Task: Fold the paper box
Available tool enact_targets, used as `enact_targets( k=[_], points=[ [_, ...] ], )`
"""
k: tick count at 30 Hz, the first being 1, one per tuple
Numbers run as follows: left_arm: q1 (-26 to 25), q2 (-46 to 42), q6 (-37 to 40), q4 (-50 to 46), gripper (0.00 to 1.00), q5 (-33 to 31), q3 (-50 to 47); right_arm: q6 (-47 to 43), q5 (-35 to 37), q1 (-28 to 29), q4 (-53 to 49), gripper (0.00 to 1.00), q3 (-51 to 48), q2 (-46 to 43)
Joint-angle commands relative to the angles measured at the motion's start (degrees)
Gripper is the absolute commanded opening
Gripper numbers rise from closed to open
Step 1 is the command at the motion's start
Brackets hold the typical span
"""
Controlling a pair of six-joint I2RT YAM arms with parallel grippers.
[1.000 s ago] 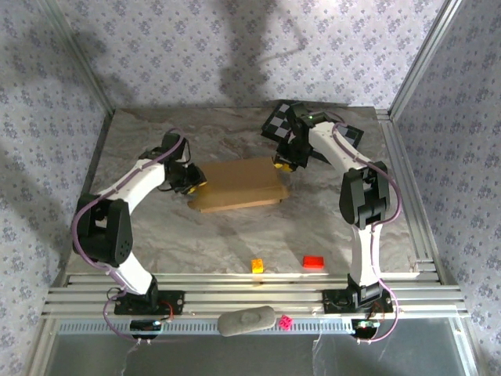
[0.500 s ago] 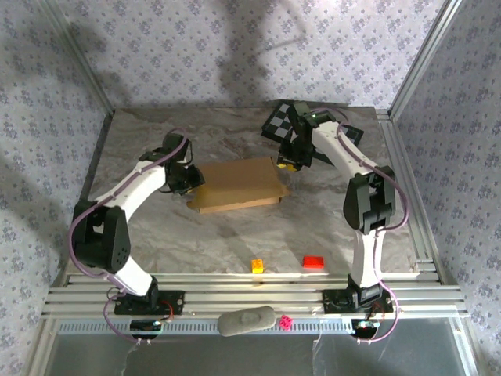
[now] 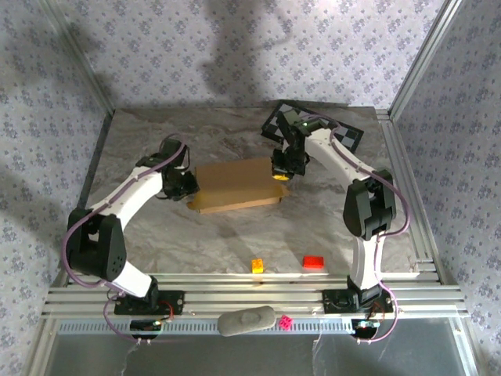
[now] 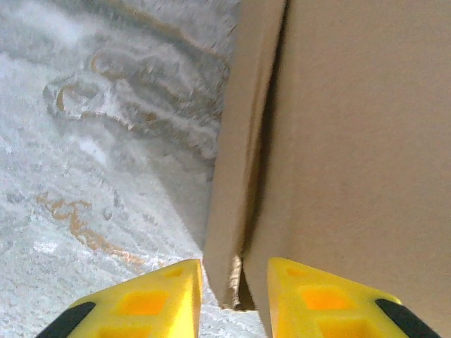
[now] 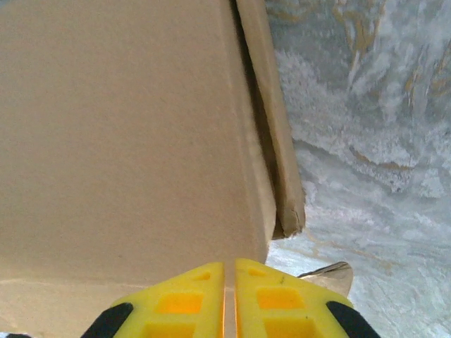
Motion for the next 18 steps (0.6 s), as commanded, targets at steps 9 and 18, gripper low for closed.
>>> enact_targets(
  k=[9,18],
  points=[
    [-0.7,-0.3,-0.4,4.2,0.19,-0.7,-8.6,-1.3,2.6,0.6,2.0,0.1,-8.9,1.6],
    [-0.8,0.4,0.5,4.3,0.17,-1.9,-8.5,-1.9,4.9,1.0,0.2,0.1,-7.7,3.8]
  ],
)
